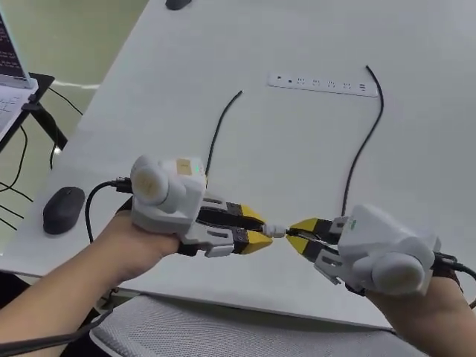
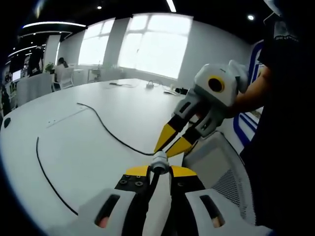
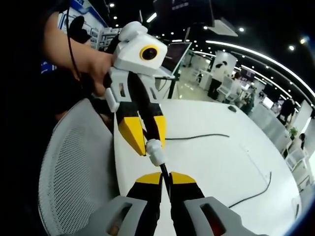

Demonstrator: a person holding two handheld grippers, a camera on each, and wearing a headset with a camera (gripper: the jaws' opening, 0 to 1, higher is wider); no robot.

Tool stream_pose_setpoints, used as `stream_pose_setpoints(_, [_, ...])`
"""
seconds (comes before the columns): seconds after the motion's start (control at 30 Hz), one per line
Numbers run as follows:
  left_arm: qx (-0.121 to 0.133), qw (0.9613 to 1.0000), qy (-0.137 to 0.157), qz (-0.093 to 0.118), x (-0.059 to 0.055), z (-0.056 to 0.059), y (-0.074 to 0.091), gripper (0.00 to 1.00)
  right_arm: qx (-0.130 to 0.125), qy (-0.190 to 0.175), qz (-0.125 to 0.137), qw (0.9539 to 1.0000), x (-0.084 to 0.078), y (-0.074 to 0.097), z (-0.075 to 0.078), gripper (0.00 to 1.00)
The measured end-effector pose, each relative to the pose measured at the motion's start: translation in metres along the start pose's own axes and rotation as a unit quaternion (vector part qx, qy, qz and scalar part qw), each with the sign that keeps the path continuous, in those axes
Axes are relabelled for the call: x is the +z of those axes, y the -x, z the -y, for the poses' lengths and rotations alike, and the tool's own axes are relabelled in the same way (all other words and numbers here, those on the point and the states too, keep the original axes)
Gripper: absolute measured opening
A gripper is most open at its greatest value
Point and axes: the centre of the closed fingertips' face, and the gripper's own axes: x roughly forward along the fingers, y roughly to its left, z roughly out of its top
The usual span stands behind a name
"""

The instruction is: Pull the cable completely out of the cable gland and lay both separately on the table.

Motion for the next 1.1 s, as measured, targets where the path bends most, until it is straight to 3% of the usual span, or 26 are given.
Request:
stream_pose_setpoints(0.4, [0.003, 1.0, 0.006, 0.0, -0.001, -0.005, 0.001, 0.15, -0.011, -0.033, -0.007, 0.9994, -0.008, -0.001, 0.007, 0.0])
stream_pose_setpoints(0.7, [0.005, 0.9999, 0.014, 0.006, 0.001, -0.006, 0.003, 0.15, -0.016, -0.093, 0.01, 0.9955, -0.01, -0.001, 0.011, 0.0])
stream_pose_setpoints(0.87, [0.004, 0.9999, 0.014, 0.004, 0.0, -0.005, 0.003, 0.15, -0.019, -0.094, 0.011, 0.9953, -0.01, -0.001, 0.009, 0.0])
stream_pose_setpoints(1.1, [0.01, 0.9992, 0.031, 0.022, 0.005, -0.01, 0.006, 0.15, -0.052, -0.121, 0.006, 0.9913, -0.021, 0.002, 0.022, 0.0])
